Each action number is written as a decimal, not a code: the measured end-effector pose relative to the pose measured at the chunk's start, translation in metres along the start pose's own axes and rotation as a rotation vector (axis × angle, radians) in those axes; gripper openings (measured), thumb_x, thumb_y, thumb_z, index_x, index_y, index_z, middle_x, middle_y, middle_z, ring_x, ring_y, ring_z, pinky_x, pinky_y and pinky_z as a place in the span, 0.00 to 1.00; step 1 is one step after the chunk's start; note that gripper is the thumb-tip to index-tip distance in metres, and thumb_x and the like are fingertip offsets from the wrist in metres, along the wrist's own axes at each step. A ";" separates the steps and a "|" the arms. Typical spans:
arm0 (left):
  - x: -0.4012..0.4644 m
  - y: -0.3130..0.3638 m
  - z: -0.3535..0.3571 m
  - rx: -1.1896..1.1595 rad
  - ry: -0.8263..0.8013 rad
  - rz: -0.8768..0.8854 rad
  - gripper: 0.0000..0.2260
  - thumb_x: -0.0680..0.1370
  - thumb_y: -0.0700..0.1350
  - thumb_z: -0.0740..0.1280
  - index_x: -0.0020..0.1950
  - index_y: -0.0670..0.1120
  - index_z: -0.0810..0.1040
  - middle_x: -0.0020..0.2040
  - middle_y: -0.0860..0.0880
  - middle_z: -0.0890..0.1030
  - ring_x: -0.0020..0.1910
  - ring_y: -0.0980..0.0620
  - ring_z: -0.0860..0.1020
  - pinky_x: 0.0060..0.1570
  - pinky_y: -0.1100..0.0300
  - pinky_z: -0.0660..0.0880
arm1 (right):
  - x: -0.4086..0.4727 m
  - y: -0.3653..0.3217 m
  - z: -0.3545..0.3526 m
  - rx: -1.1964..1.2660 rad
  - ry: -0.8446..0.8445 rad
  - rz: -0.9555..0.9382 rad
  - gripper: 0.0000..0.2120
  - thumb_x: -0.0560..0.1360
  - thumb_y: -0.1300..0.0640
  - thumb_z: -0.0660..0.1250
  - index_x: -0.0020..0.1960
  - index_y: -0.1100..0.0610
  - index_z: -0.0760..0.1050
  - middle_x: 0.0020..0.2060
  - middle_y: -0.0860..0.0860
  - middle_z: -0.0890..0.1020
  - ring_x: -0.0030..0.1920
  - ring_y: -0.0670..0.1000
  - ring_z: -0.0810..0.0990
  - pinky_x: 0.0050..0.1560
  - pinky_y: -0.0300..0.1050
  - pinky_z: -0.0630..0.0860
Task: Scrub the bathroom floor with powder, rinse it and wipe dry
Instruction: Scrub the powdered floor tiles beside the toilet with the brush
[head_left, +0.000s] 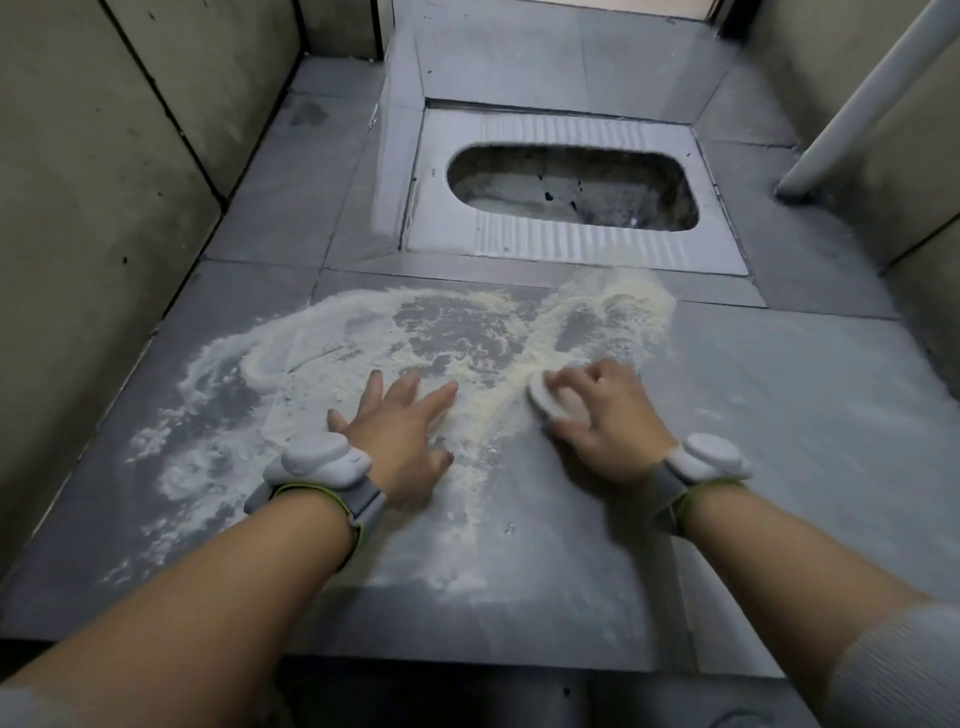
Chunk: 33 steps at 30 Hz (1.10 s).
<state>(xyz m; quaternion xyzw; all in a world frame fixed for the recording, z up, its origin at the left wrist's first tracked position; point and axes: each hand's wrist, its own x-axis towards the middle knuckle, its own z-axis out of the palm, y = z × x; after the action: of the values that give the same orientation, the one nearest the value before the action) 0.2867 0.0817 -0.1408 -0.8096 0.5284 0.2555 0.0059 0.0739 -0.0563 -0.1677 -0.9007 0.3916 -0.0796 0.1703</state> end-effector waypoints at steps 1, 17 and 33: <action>0.004 0.001 0.002 0.018 -0.018 -0.002 0.33 0.75 0.60 0.63 0.74 0.68 0.47 0.78 0.57 0.43 0.77 0.47 0.39 0.69 0.30 0.50 | 0.011 0.003 -0.002 -0.011 0.031 0.146 0.20 0.74 0.44 0.66 0.63 0.47 0.71 0.54 0.57 0.70 0.57 0.61 0.68 0.59 0.53 0.66; 0.021 0.005 0.006 0.063 -0.066 -0.030 0.37 0.74 0.63 0.66 0.74 0.69 0.45 0.78 0.58 0.39 0.76 0.45 0.35 0.64 0.24 0.48 | 0.075 -0.015 0.012 -0.079 0.031 0.263 0.17 0.76 0.44 0.60 0.62 0.48 0.66 0.56 0.58 0.68 0.59 0.62 0.65 0.59 0.57 0.66; 0.021 0.007 0.004 0.061 -0.079 -0.038 0.36 0.75 0.62 0.65 0.74 0.69 0.44 0.78 0.58 0.37 0.76 0.45 0.33 0.64 0.24 0.45 | 0.121 -0.009 -0.008 -0.109 0.022 0.270 0.17 0.74 0.45 0.64 0.60 0.45 0.65 0.56 0.57 0.68 0.58 0.62 0.67 0.59 0.58 0.68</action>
<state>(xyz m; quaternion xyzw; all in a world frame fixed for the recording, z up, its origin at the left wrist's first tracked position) 0.2853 0.0616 -0.1515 -0.8082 0.5198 0.2710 0.0562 0.1605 -0.1413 -0.1558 -0.8468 0.5150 -0.0446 0.1257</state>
